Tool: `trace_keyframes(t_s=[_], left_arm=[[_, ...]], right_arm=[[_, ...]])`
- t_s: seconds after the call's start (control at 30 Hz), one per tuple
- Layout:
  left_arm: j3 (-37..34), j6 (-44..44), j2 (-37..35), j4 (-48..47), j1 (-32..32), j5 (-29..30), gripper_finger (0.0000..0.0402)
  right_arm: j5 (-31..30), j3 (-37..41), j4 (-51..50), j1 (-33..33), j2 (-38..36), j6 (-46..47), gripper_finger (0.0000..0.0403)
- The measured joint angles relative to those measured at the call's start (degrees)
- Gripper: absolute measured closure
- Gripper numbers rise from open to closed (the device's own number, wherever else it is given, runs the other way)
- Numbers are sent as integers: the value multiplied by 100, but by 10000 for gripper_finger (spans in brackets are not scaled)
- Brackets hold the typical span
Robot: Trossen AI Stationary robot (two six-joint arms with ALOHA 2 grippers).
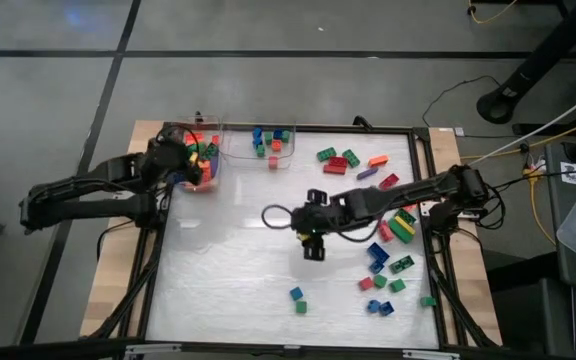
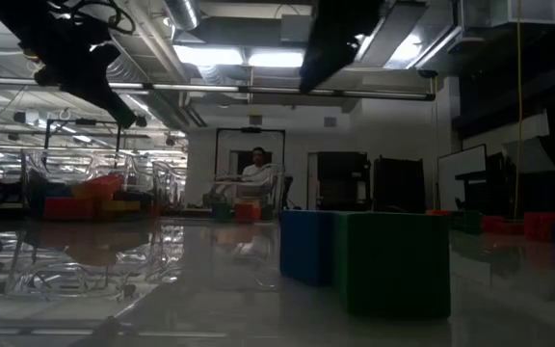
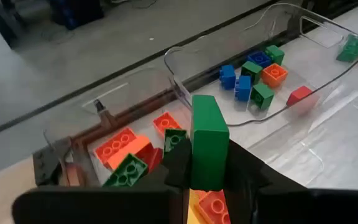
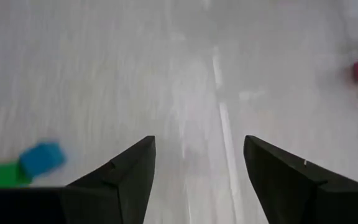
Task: Sort blocks by size
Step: Put the large green block into the left transparent bin, then put the small blue block into the right transparent bin
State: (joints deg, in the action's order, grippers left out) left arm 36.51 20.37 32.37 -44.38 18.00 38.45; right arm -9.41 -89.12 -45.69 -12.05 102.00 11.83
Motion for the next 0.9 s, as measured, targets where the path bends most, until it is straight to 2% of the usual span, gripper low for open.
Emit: trace_keyframes(t_s=[0.13, 0.4, 0.47, 0.57, 0.7, 0.8, 0.9], left_arm=[[-4, 74, 61, -11, 104, -12, 332], [-66, 525, 406, 44, 284, -43, 246], [-66, 518, 425, 165, 268, -248, 231], [-66, 305, 414, 706, 168, -1047, 222], [-66, 242, 435, 1849, -155, -2883, 220], [-65, 340, 632, 2815, -693, -4197, 220], [-63, 195, 1000, 3752, -1445, -4529, 220]], right_arm=[[-8, 2, -281, -340, 43, 61, 160], [-112, 2, -302, -980, 48, 479, 160], [-118, 11, -387, -1125, 48, 547, 160], [-165, 146, -395, -1322, 48, 725, 160], [-161, 357, -370, -1576, 48, 913, 160], [-169, 586, -365, -1727, 48, 1158, 160], [-207, 763, -338, -1827, 48, 1406, 160]])
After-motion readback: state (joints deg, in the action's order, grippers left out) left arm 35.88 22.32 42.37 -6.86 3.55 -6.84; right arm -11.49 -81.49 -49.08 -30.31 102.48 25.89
